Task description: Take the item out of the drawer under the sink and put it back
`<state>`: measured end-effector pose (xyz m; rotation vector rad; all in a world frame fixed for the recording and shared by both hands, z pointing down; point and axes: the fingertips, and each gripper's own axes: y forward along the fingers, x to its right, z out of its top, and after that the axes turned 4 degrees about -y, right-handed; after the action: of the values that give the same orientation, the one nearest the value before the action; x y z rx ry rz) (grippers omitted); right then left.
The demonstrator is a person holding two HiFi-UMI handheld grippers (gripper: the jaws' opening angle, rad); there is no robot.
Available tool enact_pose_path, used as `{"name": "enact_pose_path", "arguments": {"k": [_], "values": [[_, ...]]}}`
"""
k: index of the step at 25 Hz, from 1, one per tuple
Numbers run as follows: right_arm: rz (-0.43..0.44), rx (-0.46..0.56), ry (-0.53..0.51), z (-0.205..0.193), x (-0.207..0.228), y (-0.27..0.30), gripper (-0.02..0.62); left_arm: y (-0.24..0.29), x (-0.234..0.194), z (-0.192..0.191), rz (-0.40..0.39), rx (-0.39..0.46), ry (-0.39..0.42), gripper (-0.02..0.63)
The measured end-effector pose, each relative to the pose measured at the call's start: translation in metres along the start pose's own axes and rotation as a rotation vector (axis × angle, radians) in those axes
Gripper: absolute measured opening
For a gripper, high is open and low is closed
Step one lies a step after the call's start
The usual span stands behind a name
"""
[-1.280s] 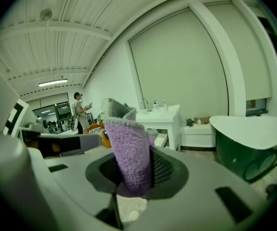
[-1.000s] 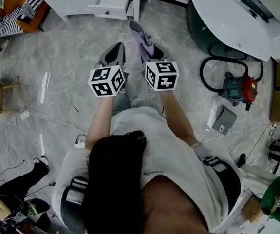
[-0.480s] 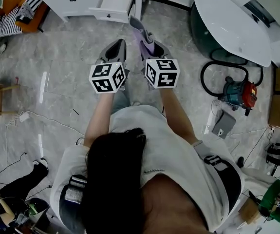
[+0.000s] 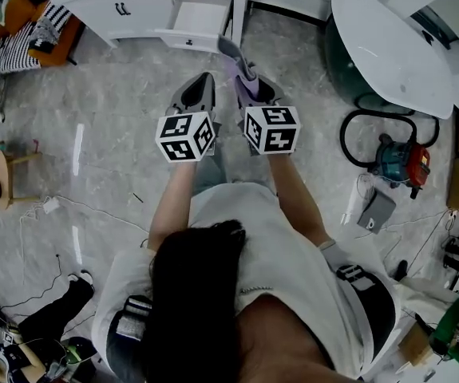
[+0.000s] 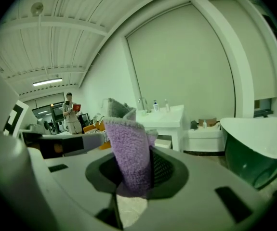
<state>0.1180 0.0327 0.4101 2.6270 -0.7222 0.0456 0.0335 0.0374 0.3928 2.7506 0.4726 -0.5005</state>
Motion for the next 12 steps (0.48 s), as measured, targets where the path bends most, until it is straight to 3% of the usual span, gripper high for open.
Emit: {"name": "enact_pose_path", "arguments": {"k": [12], "values": [[-0.014,-0.039,0.012,0.029,-0.007,0.083,0.112,0.052,-0.063,0.033,-0.004,-0.053,0.021,0.003]]}}
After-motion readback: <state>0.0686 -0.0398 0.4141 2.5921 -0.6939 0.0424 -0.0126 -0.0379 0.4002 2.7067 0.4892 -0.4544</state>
